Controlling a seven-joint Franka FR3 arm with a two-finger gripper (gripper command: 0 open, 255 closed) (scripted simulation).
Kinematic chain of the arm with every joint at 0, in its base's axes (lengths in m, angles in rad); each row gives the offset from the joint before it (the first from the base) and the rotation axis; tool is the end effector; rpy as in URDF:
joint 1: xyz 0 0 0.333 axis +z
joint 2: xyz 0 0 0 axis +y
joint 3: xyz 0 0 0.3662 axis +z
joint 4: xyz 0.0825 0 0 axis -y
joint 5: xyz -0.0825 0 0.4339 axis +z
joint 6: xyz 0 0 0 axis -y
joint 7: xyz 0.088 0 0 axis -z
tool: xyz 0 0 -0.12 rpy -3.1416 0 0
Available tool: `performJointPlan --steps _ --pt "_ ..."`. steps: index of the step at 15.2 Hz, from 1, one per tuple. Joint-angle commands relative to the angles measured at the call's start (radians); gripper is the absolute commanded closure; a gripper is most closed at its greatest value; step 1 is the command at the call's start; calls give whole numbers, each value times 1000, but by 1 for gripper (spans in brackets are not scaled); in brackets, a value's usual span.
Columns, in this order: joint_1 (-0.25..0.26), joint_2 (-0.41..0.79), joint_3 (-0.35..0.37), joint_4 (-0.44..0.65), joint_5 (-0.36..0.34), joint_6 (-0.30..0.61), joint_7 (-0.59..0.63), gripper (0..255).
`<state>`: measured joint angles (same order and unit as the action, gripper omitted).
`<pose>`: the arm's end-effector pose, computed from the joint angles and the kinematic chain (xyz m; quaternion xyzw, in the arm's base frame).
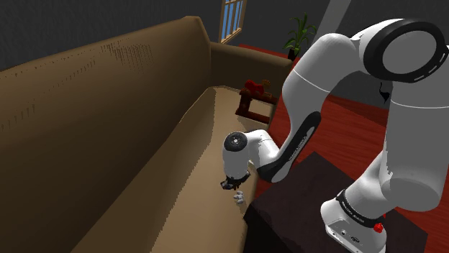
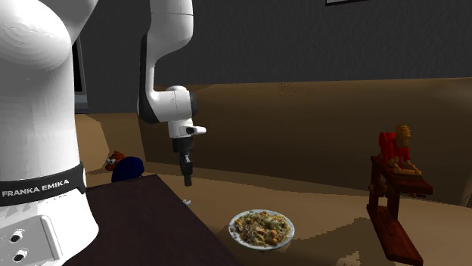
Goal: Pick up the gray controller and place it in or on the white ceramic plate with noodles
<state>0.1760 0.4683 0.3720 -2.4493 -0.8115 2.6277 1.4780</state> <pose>0.3819 0.2745 0.0948 0.9887 -0.0959 0.0116 0.1142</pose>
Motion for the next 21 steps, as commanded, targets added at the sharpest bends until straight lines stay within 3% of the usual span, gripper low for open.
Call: performJointPlan --steps 1,6,7,9,17,21 --pt "0 0 0 0 0 0 0 255" --pt "0 0 0 0 0 0 0 255" --pt "0 0 0 0 0 0 0 0" --pt "-11 46 -42 -28 -66 104 17 0" --pt "57 166 -147 26 -193 177 115 0" --pt "57 166 -147 26 -193 177 115 0"
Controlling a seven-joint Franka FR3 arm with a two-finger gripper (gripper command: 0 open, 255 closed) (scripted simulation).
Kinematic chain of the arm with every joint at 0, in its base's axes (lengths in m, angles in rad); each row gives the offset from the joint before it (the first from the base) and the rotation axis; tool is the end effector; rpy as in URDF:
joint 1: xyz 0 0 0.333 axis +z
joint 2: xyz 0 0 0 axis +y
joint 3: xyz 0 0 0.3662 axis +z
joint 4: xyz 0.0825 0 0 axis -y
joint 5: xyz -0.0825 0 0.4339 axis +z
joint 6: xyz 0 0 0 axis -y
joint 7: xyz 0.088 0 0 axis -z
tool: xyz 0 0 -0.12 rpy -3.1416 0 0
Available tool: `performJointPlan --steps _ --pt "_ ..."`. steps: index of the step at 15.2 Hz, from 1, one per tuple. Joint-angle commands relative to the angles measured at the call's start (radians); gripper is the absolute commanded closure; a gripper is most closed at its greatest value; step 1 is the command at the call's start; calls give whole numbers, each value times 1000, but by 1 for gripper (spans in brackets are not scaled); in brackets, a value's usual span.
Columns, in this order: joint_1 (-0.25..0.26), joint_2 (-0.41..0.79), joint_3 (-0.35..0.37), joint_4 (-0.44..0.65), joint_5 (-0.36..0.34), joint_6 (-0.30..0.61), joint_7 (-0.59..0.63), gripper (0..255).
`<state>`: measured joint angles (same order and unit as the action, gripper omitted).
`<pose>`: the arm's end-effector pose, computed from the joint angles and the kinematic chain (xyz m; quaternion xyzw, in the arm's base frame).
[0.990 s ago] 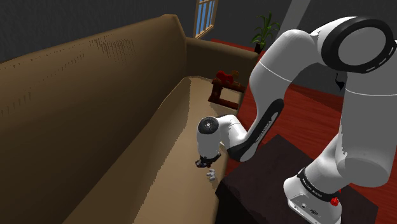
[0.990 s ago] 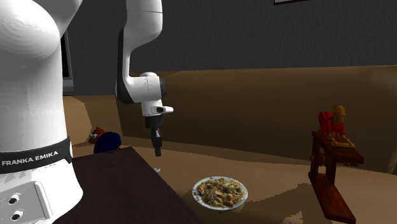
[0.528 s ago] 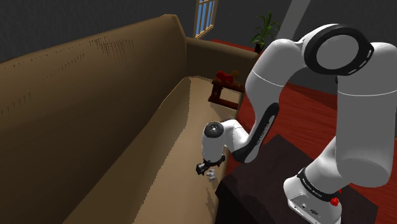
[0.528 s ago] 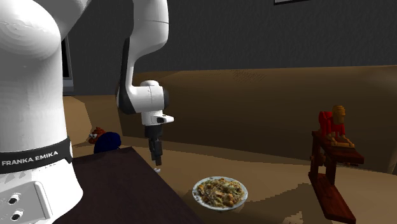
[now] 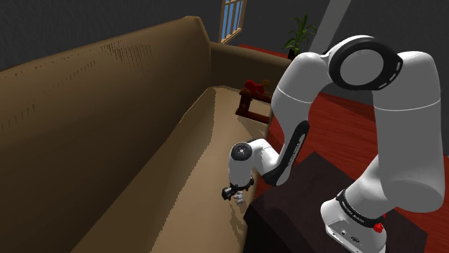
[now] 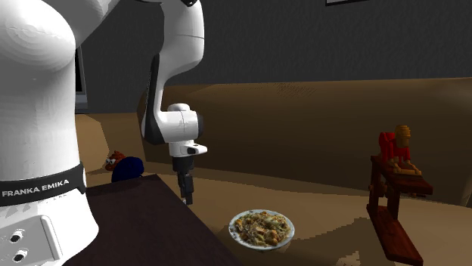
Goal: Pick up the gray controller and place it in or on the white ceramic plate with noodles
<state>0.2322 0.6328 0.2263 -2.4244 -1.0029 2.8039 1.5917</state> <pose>0.3720 0.2492 0.0272 0.9921 -0.0901 -0.0014 0.0868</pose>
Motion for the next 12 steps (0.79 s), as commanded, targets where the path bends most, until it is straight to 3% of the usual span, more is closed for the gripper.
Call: performJointPlan --steps 1,4,5,12 --pt "1 2 -1 1 -1 1 1 0" --pt "1 2 -1 1 -1 1 1 0" --pt "1 2 -1 1 -1 1 1 255" --pt "1 2 -1 1 -1 1 1 255"
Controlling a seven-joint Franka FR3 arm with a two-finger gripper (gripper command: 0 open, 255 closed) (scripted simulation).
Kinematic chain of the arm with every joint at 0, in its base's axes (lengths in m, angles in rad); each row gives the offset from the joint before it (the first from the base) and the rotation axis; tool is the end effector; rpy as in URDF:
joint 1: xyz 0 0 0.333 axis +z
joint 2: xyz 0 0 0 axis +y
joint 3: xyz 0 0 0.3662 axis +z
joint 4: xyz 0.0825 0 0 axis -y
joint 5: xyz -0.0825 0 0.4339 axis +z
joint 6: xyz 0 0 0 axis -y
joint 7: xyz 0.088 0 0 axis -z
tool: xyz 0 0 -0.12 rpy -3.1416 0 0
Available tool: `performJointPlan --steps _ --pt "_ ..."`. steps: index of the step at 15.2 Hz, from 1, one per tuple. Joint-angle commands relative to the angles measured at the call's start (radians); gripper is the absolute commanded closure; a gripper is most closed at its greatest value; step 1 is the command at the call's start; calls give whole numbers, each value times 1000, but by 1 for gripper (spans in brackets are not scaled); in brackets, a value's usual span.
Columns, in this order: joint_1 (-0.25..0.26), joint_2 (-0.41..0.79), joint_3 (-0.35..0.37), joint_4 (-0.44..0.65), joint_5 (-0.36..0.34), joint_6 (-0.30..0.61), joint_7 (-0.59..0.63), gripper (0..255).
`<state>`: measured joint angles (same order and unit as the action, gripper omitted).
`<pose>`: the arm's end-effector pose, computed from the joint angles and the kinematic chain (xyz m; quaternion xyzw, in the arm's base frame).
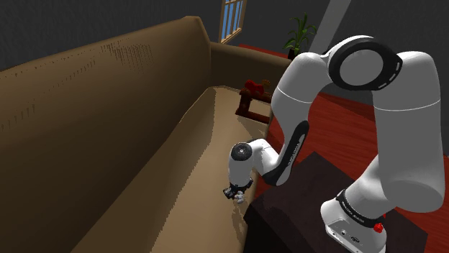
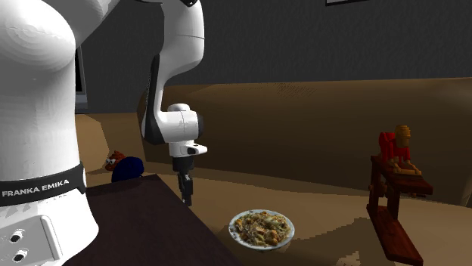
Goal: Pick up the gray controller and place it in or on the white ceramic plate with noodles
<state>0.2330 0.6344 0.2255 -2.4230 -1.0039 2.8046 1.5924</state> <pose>0.3722 0.2494 0.0267 0.9922 -0.0899 -0.0013 0.0866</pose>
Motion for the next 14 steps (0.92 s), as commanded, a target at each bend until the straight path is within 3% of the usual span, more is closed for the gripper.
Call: performJointPlan --steps 1,14 --pt "0 0 0 0 0 0 0 255" --pt "-124 -197 154 -106 189 -86 -164 255"
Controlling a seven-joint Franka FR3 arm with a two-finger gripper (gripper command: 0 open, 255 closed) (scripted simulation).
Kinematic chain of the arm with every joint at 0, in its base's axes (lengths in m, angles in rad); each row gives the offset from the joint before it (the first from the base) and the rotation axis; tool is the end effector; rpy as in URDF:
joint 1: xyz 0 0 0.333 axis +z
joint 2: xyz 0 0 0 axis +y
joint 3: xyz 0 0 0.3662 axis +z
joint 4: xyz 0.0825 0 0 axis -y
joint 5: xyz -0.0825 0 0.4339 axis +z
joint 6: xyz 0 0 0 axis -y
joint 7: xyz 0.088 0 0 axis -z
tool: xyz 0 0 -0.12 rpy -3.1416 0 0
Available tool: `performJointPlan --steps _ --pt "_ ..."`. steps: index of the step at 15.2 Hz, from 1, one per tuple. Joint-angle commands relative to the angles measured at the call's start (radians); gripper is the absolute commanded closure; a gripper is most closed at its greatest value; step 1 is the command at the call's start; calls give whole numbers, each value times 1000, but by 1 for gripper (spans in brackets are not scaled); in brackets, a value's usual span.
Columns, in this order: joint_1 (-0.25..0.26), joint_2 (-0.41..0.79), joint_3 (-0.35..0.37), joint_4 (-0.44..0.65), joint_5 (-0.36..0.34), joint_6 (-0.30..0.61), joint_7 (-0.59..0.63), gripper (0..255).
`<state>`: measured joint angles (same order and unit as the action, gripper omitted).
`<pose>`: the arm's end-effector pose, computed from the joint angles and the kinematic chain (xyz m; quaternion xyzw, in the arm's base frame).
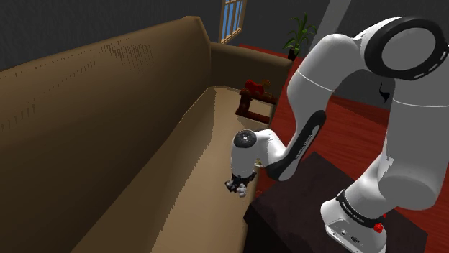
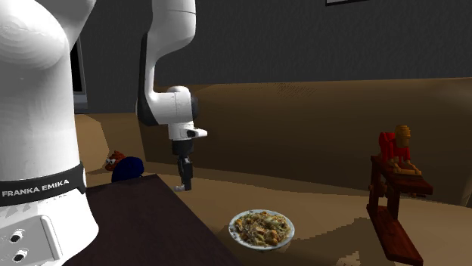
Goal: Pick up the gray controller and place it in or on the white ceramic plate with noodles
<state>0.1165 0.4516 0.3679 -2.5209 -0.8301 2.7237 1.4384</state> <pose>0.3697 0.2478 0.0913 0.9922 -0.0900 -0.0012 0.0866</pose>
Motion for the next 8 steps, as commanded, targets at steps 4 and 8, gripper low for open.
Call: performJointPlan --steps 4,8 --pt "-51 -82 70 -37 95 -35 -75 255" --pt "-93 -152 131 -62 185 -66 -145 255"
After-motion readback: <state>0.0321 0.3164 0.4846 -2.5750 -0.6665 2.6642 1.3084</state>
